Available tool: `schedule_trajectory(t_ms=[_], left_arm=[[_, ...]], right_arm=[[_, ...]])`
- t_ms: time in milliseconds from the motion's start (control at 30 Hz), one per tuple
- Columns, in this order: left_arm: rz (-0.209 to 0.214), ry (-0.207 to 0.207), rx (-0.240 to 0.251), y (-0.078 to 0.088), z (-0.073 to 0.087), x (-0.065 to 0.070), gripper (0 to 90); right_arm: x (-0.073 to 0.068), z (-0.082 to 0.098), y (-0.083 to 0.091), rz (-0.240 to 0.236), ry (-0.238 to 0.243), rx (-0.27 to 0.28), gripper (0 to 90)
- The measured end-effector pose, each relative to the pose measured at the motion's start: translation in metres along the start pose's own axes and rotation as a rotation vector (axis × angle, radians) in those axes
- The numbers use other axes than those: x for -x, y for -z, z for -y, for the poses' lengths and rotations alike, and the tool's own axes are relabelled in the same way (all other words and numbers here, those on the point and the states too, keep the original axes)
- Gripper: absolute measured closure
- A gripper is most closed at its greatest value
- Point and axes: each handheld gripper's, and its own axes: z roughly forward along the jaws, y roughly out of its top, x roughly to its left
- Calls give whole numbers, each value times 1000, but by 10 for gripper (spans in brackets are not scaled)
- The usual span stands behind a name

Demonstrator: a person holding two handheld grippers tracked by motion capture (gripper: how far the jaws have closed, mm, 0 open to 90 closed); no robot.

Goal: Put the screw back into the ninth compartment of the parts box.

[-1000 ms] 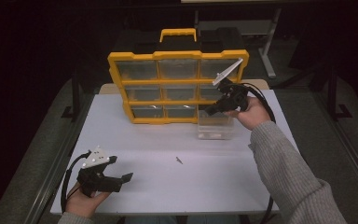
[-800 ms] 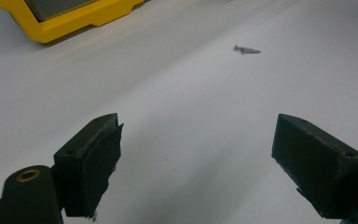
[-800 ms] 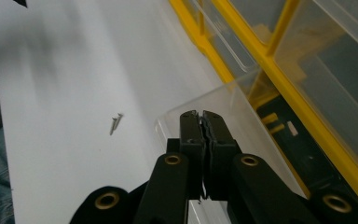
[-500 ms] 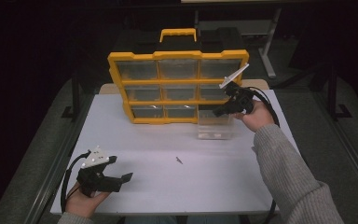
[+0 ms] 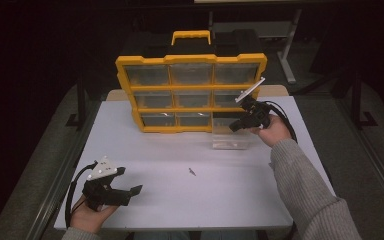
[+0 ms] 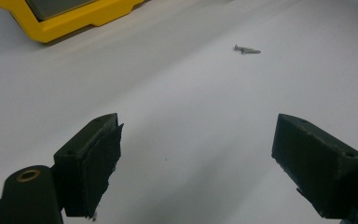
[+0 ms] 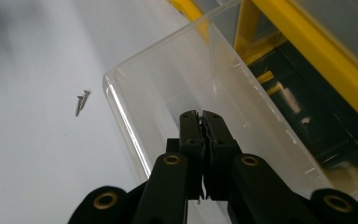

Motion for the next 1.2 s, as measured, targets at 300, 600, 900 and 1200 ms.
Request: schedule_trajectory(t_ms=[300,600,900,1200], left_arm=[[-1,-1,0,1,0,0,152],[-1,-7,1,1,-1,0,152],[-3,-12,4,1,-1,0,152],[-4,-11,4,1,-1,0,152]], right_arm=[[0,2,-4,1,-7,-5,814],[-20,-13,11,-14,51,45,760],[-46,-26,19,-53,99,85,676],[-72,-31,-2,-91,143,65,639]])
